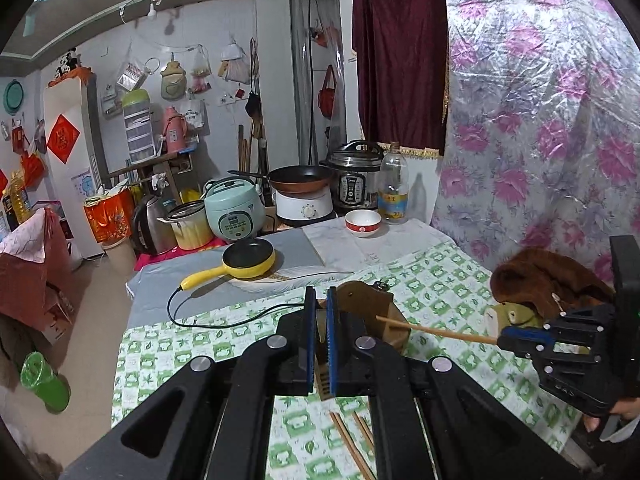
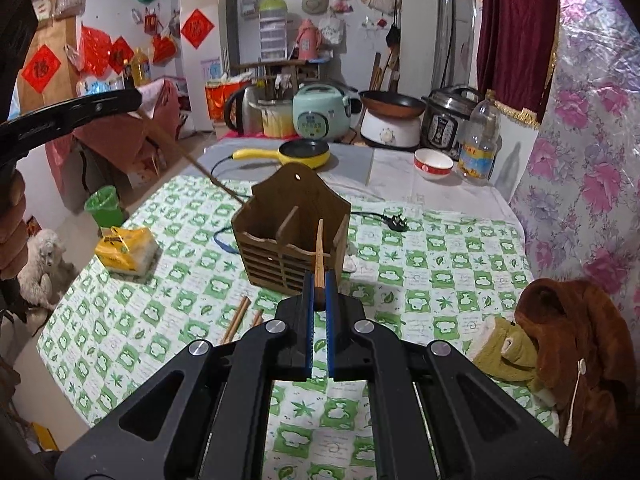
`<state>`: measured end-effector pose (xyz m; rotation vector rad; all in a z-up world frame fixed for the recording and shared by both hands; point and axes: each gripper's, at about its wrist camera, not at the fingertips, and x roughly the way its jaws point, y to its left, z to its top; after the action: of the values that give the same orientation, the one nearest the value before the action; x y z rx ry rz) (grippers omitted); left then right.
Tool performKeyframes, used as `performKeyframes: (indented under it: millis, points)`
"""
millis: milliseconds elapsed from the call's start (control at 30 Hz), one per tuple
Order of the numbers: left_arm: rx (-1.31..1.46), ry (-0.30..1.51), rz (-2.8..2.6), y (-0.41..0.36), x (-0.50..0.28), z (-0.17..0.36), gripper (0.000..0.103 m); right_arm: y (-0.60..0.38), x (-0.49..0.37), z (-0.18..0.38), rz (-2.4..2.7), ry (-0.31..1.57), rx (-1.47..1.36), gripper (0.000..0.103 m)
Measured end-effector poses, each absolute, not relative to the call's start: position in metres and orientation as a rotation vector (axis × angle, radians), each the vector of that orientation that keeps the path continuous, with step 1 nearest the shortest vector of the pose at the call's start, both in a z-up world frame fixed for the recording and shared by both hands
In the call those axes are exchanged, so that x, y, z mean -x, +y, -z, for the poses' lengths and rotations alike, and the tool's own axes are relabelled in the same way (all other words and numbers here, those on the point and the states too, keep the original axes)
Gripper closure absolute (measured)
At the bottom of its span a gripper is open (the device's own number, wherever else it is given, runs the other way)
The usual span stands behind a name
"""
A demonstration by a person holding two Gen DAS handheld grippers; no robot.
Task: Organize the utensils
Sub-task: 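Lower each held chopstick into the holder slots and open both grippers, then withdraw both open grippers back to the chopstick row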
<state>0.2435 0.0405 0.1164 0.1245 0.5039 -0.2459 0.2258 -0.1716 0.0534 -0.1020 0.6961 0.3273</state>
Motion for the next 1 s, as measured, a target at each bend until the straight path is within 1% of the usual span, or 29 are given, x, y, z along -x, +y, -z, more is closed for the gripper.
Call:
performKeyframes:
  millis: [367, 533, 567, 633, 667, 700, 733, 767, 800, 867, 900, 1000]
  points:
    - [-0.104, 0.622, 0.243, 0.030, -0.310, -0.075, 0.098, -0.152, -0.295, -0.053, -0.379, 0.888, 0.146, 0.097]
    - [-0.090, 0.666, 0.242, 0.029, -0.329, -0.055, 0.098, -0.141, -0.319, -0.053, -0.382, 0.907, 0.147, 0.097]
    - [-0.090, 0.671, 0.240, 0.028, -0.332, -0.051, 0.097, -0.139, -0.322, -0.053, -0.378, 0.903, 0.138, 0.094]
    - [-0.091, 0.694, 0.238, 0.027, -0.337, -0.044, 0.097, -0.137, -0.328, -0.053, -0.361, 0.882, 0.134, 0.082]
    - [-0.090, 0.700, 0.231, 0.027, -0.337, -0.042, 0.095, -0.137, -0.330, -0.053, -0.352, 0.868, 0.125, 0.065]
    - [-0.088, 0.709, 0.226, 0.027, -0.338, -0.040, 0.077, -0.138, -0.329, -0.053, -0.346, 0.849, 0.109, 0.054]
    - [-0.088, 0.709, 0.222, 0.027, -0.337, -0.039, 0.068, -0.140, -0.329, -0.054, -0.337, 0.824, 0.086, 0.051]
    - [-0.090, 0.699, 0.212, 0.028, -0.334, -0.040, 0.054, -0.142, -0.328, -0.056, -0.332, 0.808, 0.065, 0.051]
    - [-0.092, 0.686, 0.203, 0.029, -0.331, -0.042, 0.050, -0.145, -0.326, -0.057, -0.335, 0.788, 0.039, 0.051]
    - [-0.090, 0.679, 0.206, 0.030, -0.325, -0.046, 0.047, -0.151, -0.319, -0.061, -0.338, 0.742, -0.006, 0.050]
    - [-0.087, 0.675, 0.203, 0.031, -0.322, -0.048, 0.044, -0.154, -0.314, -0.063, -0.336, 0.720, -0.022, 0.049]
    - [-0.085, 0.647, 0.184, 0.038, -0.308, -0.057, 0.039, -0.166, -0.291, -0.072, -0.347, 0.657, -0.058, 0.045]
